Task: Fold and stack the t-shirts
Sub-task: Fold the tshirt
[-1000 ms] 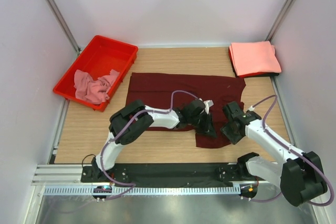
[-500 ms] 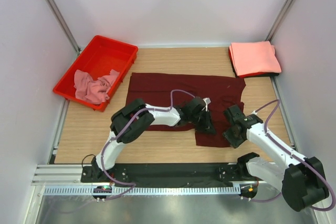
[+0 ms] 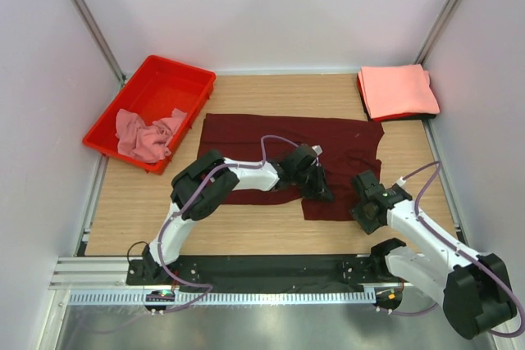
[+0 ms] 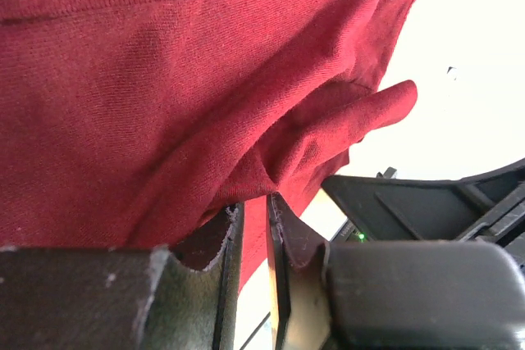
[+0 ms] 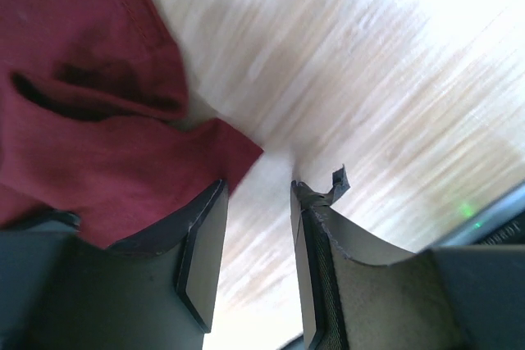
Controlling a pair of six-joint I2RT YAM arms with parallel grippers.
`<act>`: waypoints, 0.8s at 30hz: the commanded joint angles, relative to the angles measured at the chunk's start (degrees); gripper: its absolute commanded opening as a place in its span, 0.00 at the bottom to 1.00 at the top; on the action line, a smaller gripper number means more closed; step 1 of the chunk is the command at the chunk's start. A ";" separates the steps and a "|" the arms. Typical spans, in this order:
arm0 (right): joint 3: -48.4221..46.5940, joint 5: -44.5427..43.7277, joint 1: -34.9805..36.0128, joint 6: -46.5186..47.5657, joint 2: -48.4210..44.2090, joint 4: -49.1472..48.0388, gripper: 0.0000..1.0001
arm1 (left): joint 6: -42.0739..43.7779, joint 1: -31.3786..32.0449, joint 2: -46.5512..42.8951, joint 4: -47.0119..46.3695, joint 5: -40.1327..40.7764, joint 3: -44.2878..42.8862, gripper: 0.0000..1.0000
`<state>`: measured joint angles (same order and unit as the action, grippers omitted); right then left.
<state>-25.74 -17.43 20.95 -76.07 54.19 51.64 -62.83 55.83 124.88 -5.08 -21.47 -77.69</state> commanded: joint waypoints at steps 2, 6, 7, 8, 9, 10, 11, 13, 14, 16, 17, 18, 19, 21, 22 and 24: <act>0.60 -5.68 0.32 -3.47 -2.16 -3.12 0.45 | 0.16 -0.37 0.28 1.92 1.08 -0.88 0.18; 0.60 -7.61 0.32 -4.17 -2.16 -3.56 0.45 | 0.16 -0.37 0.45 1.92 1.00 -0.88 0.18; 0.51 -7.88 0.23 -4.43 -1.99 -3.39 0.46 | 0.07 -0.37 0.45 1.92 0.91 -0.88 0.18; 0.34 -8.06 0.32 -4.61 -1.55 -3.39 0.45 | -0.01 -0.37 0.54 1.92 0.91 -0.88 0.18; 0.16 -8.23 0.41 -4.78 -1.37 -3.39 0.46 | -0.10 -0.37 0.54 1.92 0.82 -0.80 0.18; -0.01 -8.41 0.32 -4.79 -0.76 -3.04 0.46 | -0.01 -0.37 0.54 1.92 0.82 -0.80 0.18; -0.54 -8.67 0.32 -5.48 0.55 -2.51 0.46 | -0.10 -0.37 0.45 1.92 0.91 -0.80 0.18; -1.50 -9.11 0.32 -5.49 2.22 -1.72 0.46 | -0.28 -0.37 0.37 1.92 0.73 -0.80 0.18; -1.77 -9.20 0.32 -5.49 2.93 -1.72 0.46 | -0.36 -0.37 0.28 1.92 0.65 -0.71 0.18; -2.30 -9.37 0.32 -6.10 4.51 -1.19 0.46 | -0.80 -0.37 -0.07 1.66 0.64 -0.36 0.18; -2.47 -9.64 0.32 -6.54 4.78 -1.01 0.44 | -0.98 -0.37 -0.25 1.39 0.64 -0.18 0.18; -2.48 -9.99 0.23 -7.50 4.69 -0.84 0.43 | -1.15 -0.37 -0.60 0.78 0.73 0.43 0.18; -2.48 -9.99 0.32 -7.60 4.69 -0.92 0.42 | -1.33 -0.37 -0.78 0.43 0.56 0.43 0.18; -2.48 -11.22 0.32 -7.51 4.69 -1.27 0.37 | -1.51 -0.37 -1.13 -0.01 0.47 1.05 0.18; -2.56 -11.66 0.23 -7.77 4.87 -1.10 0.35 | -1.60 -0.37 -1.30 -0.28 0.56 1.22 0.18; -2.65 -12.19 0.32 -7.86 5.04 -1.19 0.25 | -1.68 -0.37 -1.39 -0.46 0.56 1.49 0.18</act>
<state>-27.03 -25.12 21.02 -81.69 58.70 49.76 -64.34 55.77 124.88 -5.61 -21.50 -77.28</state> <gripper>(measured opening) 0.275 0.181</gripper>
